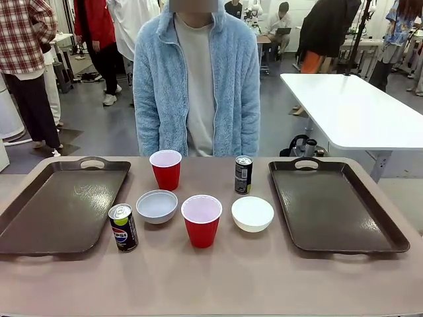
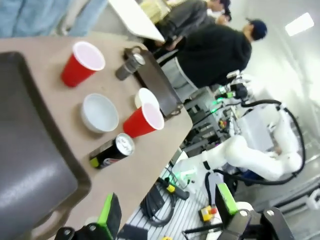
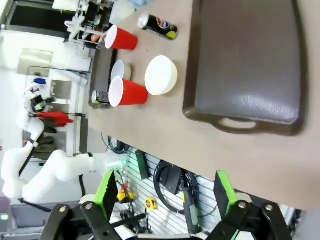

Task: Prepare tableware on both trays.
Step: Pick up a Picnic Bowl from the table and place it on a Handle tray.

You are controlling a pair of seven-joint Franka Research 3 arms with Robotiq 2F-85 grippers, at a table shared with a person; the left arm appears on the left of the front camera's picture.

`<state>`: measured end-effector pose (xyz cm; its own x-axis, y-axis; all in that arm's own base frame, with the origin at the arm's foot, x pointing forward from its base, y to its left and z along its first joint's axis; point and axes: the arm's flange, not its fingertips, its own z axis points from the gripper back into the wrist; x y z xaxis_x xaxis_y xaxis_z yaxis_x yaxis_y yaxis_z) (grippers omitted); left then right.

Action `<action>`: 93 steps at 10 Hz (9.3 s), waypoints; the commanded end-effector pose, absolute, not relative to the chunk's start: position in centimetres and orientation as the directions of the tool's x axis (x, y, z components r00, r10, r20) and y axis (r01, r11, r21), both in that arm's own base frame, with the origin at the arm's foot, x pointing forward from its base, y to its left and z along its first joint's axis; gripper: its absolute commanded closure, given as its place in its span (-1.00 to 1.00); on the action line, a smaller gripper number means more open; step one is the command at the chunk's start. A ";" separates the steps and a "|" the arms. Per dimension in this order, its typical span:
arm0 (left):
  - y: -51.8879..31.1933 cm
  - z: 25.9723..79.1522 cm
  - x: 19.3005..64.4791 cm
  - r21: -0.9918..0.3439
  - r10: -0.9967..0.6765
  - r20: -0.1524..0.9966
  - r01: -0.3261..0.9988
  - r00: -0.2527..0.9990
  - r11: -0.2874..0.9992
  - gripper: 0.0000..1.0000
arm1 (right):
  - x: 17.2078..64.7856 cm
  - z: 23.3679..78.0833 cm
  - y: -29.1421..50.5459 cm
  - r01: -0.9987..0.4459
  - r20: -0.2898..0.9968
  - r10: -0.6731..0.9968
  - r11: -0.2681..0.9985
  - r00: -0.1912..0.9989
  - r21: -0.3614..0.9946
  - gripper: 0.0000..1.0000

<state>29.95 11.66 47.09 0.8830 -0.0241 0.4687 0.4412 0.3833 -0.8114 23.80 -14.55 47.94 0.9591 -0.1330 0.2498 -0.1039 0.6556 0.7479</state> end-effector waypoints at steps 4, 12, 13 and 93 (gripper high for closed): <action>13.2 45.3 31.1 -0.848 0.006 0.367 0.332 0.930 0.413 -1.00 | 22.8 41.7 -13.8 -0.078 0.215 -0.181 0.564 0.960 0.822 -1.00; 13.2 44.8 30.8 -0.846 -0.003 0.345 0.312 0.939 0.433 -1.00 | 24.7 44.0 -16.5 -0.062 0.200 -0.177 0.581 0.964 0.812 -1.00; 13.2 44.8 30.8 -0.846 -0.003 0.345 0.312 0.939 0.433 -1.00 | 24.7 44.0 -16.5 -0.062 0.200 -0.177 0.581 0.964 0.812 -1.00; 6.3 47.9 29.8 -0.008 -0.319 0.100 0.321 0.943 0.947 1.00 | 24.7 44.0 -16.5 -0.062 0.200 -0.177 0.581 0.964 0.812 -1.00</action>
<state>29.91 5.36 47.76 0.9445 -0.3192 0.0780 0.3220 0.9464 -0.0266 24.41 -16.55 43.86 0.9668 -0.1599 0.1991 -0.0634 0.6049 0.7938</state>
